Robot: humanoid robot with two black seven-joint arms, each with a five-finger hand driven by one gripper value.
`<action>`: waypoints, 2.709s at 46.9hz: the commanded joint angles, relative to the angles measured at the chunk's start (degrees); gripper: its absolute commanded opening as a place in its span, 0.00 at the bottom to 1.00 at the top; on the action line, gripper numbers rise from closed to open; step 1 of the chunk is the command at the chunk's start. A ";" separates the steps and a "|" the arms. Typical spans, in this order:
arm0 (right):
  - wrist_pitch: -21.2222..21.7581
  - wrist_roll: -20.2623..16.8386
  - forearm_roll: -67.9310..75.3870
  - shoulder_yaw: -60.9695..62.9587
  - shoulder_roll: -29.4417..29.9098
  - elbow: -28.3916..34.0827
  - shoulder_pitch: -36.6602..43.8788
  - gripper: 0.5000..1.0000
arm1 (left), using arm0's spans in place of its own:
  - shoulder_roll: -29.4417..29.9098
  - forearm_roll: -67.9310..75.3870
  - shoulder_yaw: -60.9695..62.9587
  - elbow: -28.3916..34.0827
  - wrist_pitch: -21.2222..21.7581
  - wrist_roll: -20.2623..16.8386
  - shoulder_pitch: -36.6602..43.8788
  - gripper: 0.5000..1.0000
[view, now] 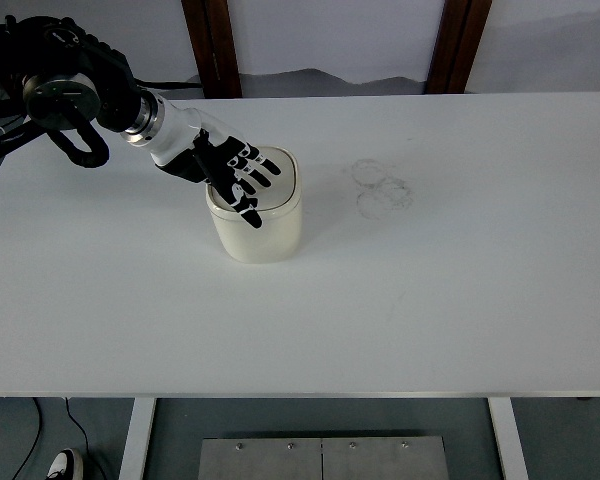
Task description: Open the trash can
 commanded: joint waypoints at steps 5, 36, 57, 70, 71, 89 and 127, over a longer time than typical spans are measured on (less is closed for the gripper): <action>0.00 0.00 -0.01 0.00 0.00 0.00 0.00 0.99 | 0.08 0.01 -0.01 0.17 -0.02 0.04 -0.06 1.00; 0.00 0.00 -0.01 0.00 0.00 0.00 0.00 0.99 | 1.40 -0.43 -7.65 1.75 -0.02 0.04 -5.43 1.00; 0.00 0.00 -0.01 0.00 0.00 0.09 0.00 0.99 | 2.02 0.01 -20.66 12.21 0.06 0.04 -5.16 1.00; 0.00 0.00 0.08 0.00 0.00 0.00 0.00 0.99 | 3.77 -0.87 -28.65 14.76 1.64 -7.97 -0.68 1.00; 0.00 0.00 0.08 0.00 0.00 0.09 0.00 0.99 | 3.86 -0.87 -29.44 15.02 1.82 -9.02 -0.24 1.00; 0.00 0.00 0.08 0.00 0.00 0.09 -0.09 0.99 | 4.30 -1.13 -32.35 24.51 1.82 -27.31 4.68 1.00; 0.00 0.00 0.08 0.00 0.00 0.09 0.00 0.99 | 5.71 -20.11 -41.58 28.29 2.26 -33.64 26.30 1.00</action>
